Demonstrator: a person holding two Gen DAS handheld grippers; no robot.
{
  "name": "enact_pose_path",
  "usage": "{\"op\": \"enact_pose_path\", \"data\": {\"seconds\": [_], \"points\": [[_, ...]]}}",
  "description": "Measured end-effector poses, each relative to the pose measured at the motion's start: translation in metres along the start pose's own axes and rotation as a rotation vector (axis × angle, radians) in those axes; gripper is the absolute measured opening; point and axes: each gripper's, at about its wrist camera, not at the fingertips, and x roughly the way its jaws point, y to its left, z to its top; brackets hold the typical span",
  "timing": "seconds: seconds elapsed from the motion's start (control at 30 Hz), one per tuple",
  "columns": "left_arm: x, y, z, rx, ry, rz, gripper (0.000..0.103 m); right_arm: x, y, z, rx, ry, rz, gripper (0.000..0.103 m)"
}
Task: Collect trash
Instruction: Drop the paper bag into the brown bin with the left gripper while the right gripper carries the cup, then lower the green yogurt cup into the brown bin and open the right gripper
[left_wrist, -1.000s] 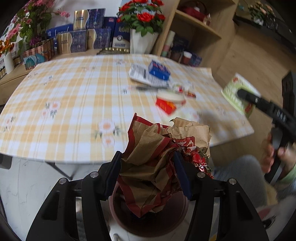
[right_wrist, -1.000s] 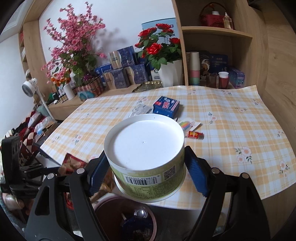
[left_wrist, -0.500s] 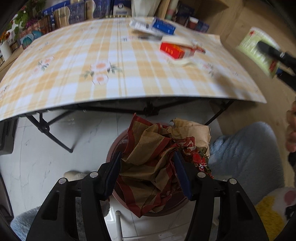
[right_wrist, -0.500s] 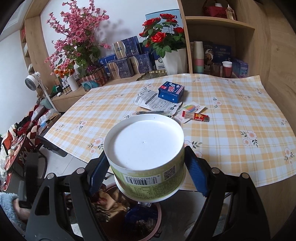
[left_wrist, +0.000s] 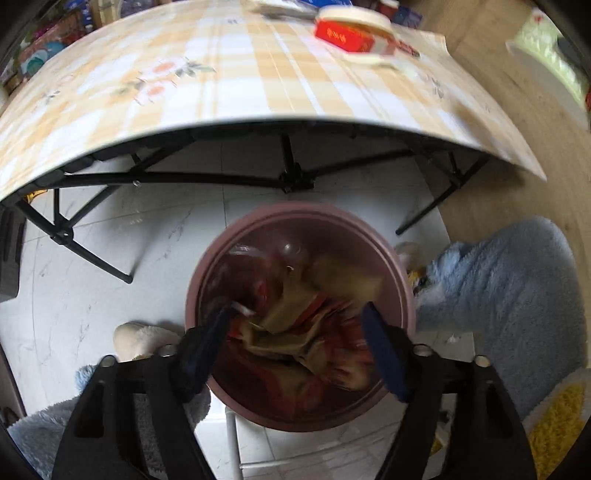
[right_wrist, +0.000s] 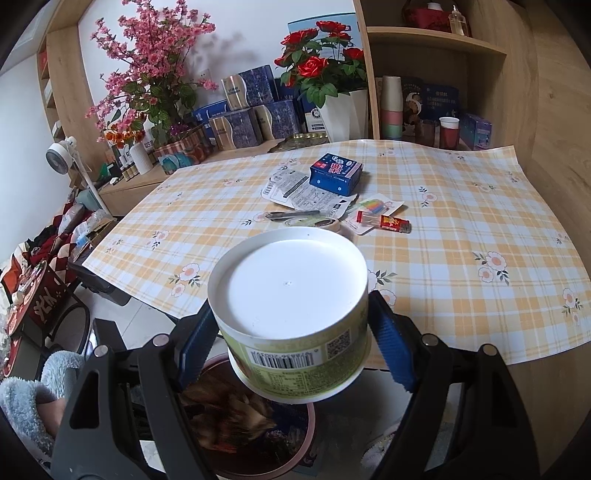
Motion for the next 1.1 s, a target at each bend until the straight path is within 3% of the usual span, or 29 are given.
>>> {"op": "enact_pose_path", "data": {"seconds": [0.2, 0.37, 0.47, 0.57, 0.77, 0.87, 1.1], "points": [[-0.048, 0.020, 0.007, -0.145, -0.186, -0.003, 0.089, 0.007, 0.006, -0.006, -0.010, 0.031, 0.008, 0.078], [-0.101, 0.040, 0.011, -0.220, -0.388, 0.067, 0.095, 0.019, 0.018, -0.015, -0.034, 0.075, 0.028, 0.078], [-0.125, 0.054, 0.008, -0.275, -0.478, 0.077, 0.096, 0.028, 0.028, -0.022, -0.057, 0.104, 0.039, 0.078], [-0.147, 0.063, 0.006, -0.277, -0.554, 0.151, 0.097, 0.037, 0.036, -0.029, -0.067, 0.130, 0.047, 0.078], [-0.162, 0.062, -0.001, -0.164, -0.634, 0.267, 0.097, 0.056, 0.048, -0.047, -0.080, 0.195, 0.053, 0.078], [-0.157, 0.056, -0.006, -0.115, -0.662, 0.284, 0.097, 0.064, 0.053, -0.058, -0.091, 0.228, 0.049, 0.078], [-0.140, 0.045, -0.007, -0.056, -0.629, 0.288, 0.097, 0.076, 0.051, -0.074, -0.085, 0.292, 0.037, 0.078]]}}
